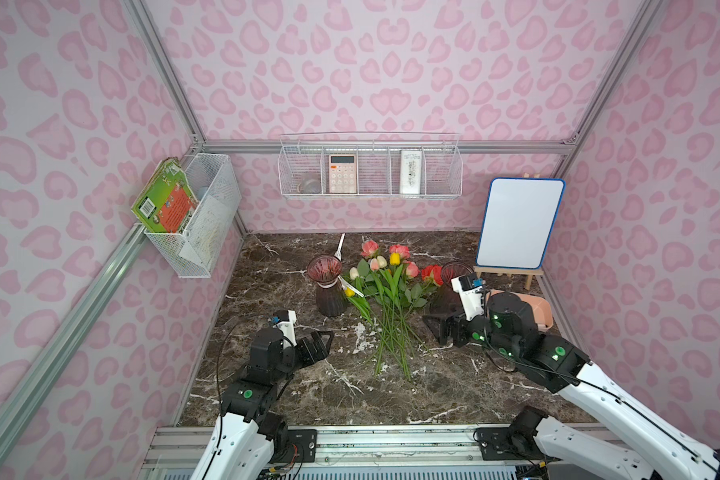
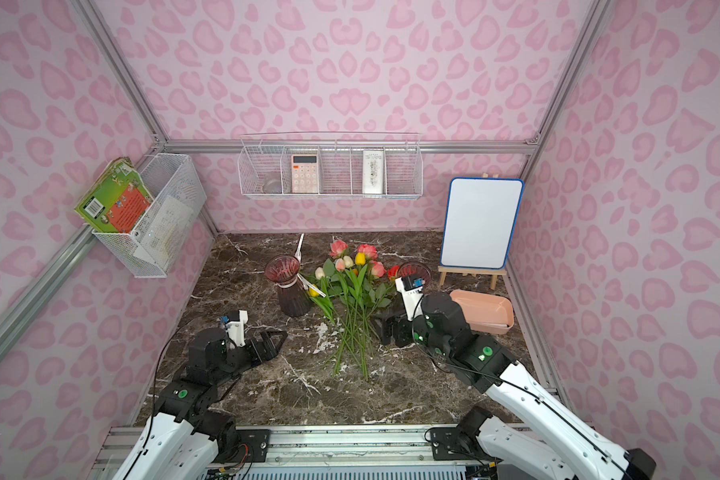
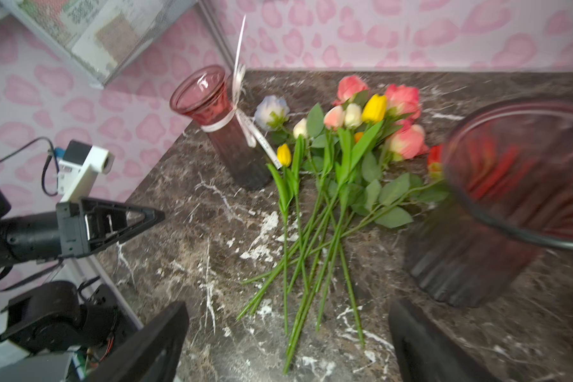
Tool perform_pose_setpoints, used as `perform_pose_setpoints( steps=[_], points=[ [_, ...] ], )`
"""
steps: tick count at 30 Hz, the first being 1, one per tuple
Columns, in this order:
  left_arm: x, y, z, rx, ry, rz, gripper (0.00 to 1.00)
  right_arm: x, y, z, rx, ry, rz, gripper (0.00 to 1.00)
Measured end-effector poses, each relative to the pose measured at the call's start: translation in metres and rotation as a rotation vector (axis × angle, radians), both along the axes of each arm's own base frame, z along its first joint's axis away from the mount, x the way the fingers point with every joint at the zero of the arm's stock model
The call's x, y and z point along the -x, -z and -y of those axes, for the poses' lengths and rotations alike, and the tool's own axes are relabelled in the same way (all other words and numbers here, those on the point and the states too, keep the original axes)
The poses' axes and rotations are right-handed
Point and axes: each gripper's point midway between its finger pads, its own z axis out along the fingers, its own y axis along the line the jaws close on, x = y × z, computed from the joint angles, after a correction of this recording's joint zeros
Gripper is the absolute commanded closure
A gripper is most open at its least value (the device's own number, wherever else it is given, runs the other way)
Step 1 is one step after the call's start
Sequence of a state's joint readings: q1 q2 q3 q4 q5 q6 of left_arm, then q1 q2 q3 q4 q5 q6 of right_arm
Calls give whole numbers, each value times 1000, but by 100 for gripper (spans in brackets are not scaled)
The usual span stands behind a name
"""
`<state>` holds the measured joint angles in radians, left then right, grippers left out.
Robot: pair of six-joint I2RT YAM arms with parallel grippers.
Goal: Arrange the flowers in different vases according to their variety
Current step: Pick up the flower at the center of the board.
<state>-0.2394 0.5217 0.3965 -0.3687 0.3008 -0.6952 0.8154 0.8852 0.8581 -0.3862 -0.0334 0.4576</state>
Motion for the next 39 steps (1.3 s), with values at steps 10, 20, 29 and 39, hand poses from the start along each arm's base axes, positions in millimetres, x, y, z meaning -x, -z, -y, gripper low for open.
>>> perform_pose_setpoints(
  steps=[10,20,29,39],
  points=[
    [-4,23,9,-137,59,-57,3,-13,84,-64,180,-30,-135,47],
    [-17,18,2,-229,55,12,3,-80,136,-81,314,100,-222,60],
    [-18,14,-6,-255,25,54,2,-122,171,-94,387,97,-278,68],
    [-18,15,-6,-258,22,53,2,-141,196,-113,423,56,-304,71]
  ],
)
